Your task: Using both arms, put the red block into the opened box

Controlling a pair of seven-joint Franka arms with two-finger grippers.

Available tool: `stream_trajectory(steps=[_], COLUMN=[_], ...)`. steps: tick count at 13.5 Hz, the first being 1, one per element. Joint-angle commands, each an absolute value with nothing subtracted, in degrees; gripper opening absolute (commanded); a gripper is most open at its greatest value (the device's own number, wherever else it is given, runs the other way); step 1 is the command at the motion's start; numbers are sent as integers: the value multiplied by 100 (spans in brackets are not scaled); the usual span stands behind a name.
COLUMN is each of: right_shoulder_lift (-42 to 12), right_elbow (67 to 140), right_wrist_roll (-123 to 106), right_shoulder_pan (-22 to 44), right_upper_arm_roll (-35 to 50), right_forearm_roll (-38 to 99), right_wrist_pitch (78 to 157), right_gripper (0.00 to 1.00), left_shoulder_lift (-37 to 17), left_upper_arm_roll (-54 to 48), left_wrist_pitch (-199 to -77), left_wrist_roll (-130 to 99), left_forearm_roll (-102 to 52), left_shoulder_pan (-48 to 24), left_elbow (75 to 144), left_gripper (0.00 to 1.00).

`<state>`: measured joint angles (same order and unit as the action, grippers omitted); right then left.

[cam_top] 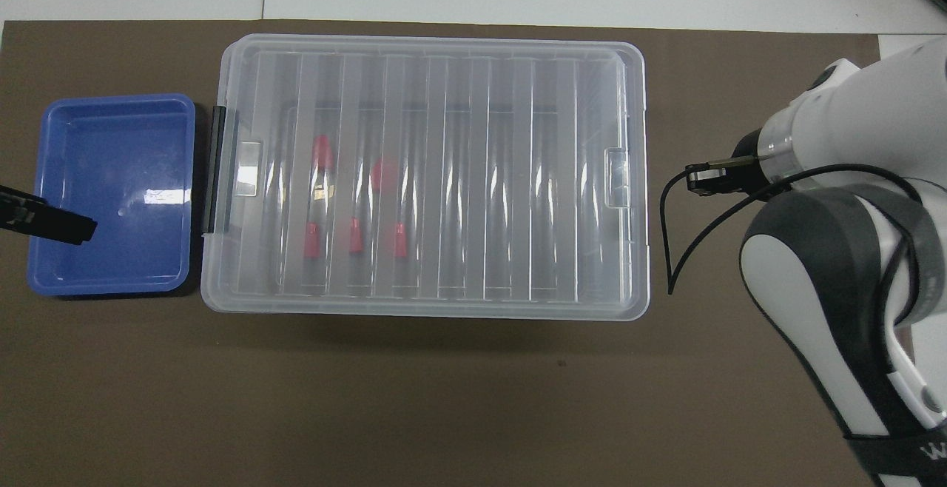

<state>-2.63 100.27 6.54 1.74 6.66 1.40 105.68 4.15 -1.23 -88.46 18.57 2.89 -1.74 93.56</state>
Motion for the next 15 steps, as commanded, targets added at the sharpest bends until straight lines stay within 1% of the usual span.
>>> stream_trajectory(steps=[1, 4, 6, 8, 11, 13, 15], right_shoulder_lift=[-114, -114, -88, 139, 342, 352, 282], right_elbow=[10046, 9809, 9511, 9466, 9404, 9369, 9116], right_wrist_roll=[957, 1107, 1116, 1107, 1099, 1002, 706], right_shoulder_pan=[167, 150, 115, 88, 62, 35, 35], right_upper_arm_roll=[449, 360, 360, 273, 132, 44, 35], right_forearm_roll=[141, -305, -518, -458, -325, -316, -343], right_wrist_pitch=[10459, 10354, 9951, 9774, 9423, 9308, 9019], right_gripper=[100, 100, 100, 100, 100, 100, 100], left_shoulder_lift=[589, 589, 598, 598, 598, 589, 598], left_upper_arm_roll=[-141, -167, -176, -176, -184, -193, -193], left_wrist_pitch=[-8982, -8982, -8982, -8982, -8982, -8982, -8983], left_wrist_roll=[1349, 151, 149, 158, 150, 149, 149], left_forearm_roll=[299, 290, 290, 290, 273, 264, 264], left_shoulder_pan=[-132, -220, -220, -211, -220, -272, -290], left_elbow=[9536, 9545, 9545, 9545, 9545, 9536, 9545], left_gripper=[100, 100, 100, 100, 100, 100, 100])
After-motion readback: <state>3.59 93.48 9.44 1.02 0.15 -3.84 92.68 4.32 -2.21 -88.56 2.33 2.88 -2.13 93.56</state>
